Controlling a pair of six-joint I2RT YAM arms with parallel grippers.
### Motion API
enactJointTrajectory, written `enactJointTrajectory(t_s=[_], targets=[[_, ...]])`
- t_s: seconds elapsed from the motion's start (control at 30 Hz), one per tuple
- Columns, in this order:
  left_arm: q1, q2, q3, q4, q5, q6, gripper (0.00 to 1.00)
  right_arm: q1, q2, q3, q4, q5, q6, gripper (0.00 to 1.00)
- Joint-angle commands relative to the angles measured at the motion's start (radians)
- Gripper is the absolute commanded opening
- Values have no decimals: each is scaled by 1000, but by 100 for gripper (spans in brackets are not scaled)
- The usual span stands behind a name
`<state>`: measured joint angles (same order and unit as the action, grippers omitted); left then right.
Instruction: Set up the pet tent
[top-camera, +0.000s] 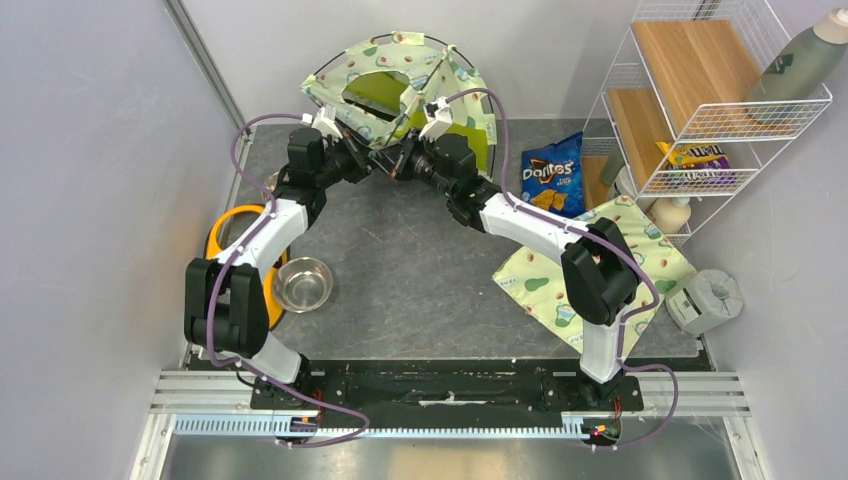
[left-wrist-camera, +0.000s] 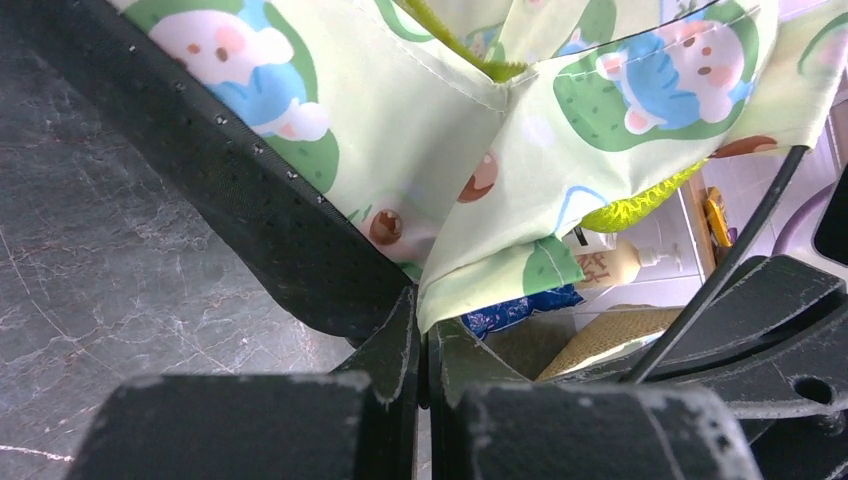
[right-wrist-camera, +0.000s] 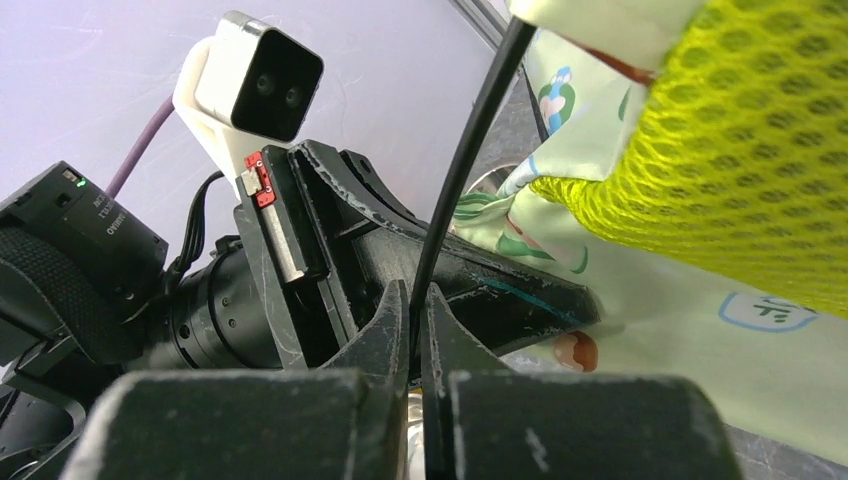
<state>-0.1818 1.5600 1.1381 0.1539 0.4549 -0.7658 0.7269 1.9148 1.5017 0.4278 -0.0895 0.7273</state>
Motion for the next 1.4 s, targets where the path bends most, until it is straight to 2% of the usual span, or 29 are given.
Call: enactJointTrajectory(t_s=[0.0, 0.27, 0.47, 0.7, 1.1, 1.37], targets=[[5, -15, 26, 75, 30, 33, 2, -19, 8, 42, -72, 43, -4, 0], [7, -32, 4, 78, 49, 67, 2, -38, 22, 61, -101, 83, 3, 0], [21, -61, -45, 84, 84, 132, 2, -81, -38, 38, -103, 226, -13, 0], [30, -92, -140, 182, 180, 143, 2, -127, -109, 73, -52, 220, -7, 0], [30, -81, -211, 205, 187, 206, 2, -134, -31, 161, 92, 207, 39, 0], [30, -93, -255, 203, 157, 234, 2, -147, 29, 252, 55, 306, 26, 0]])
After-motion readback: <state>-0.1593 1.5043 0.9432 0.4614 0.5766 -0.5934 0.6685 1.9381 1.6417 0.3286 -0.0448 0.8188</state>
